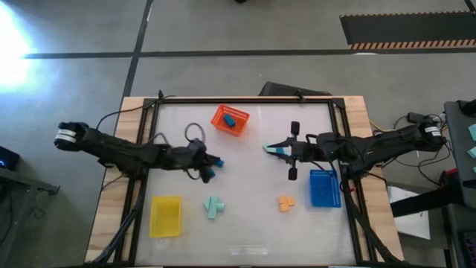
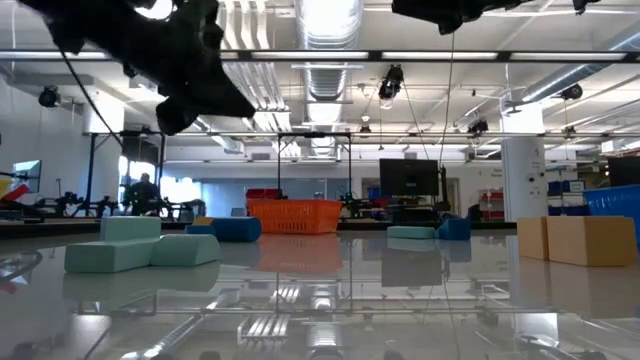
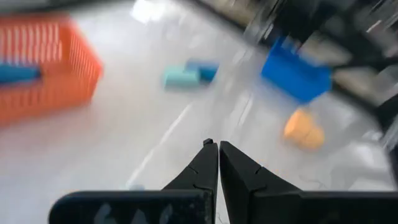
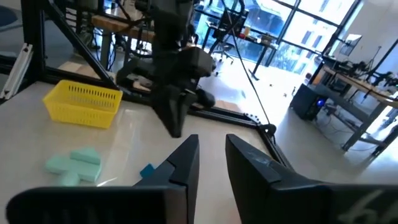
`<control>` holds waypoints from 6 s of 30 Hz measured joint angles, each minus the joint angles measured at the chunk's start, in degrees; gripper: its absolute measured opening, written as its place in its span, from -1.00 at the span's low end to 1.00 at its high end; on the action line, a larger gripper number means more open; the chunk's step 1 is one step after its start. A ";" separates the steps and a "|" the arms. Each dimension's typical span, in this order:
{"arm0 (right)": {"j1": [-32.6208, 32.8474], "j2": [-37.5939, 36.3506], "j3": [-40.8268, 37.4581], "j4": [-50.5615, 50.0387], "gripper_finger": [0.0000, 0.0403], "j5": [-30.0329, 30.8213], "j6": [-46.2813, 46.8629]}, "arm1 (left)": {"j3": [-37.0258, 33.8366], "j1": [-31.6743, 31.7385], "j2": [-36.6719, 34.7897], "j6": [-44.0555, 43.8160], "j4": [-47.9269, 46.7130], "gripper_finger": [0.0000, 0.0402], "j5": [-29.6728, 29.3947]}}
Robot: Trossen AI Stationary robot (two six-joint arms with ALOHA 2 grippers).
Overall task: Sort & place blocks by color
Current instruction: Put the green block into the yellow bin, then put the yellow block into the blue bin
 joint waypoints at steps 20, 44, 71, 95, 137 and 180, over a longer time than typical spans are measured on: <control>-0.02 -3.85 -2.26 0.48 -0.67 -0.02 -5.58 | 46.41 -14.80 33.15 -43.92 -59.31 -1.00 12.42; -0.02 -4.11 -1.98 0.37 -0.68 -0.22 -6.21 | 40.06 -17.23 37.29 -53.94 -58.98 -0.29 16.92; -0.02 -4.06 -1.96 0.00 -0.69 -0.09 -6.20 | 34.74 -15.68 37.29 -52.57 -53.82 -0.10 14.45; -0.02 -4.06 -1.98 -0.04 -0.69 -0.02 -6.23 | 32.08 -15.97 37.25 -52.02 -50.96 -0.72 14.71; -0.02 -4.06 -1.98 -1.31 -0.69 0.06 -6.51 | 39.04 -22.19 15.38 -54.82 -75.01 -1.00 25.06; -0.02 -4.09 -1.98 -1.31 -0.69 0.04 -6.12 | 26.85 -28.08 24.57 -62.40 -74.64 -0.65 32.39</control>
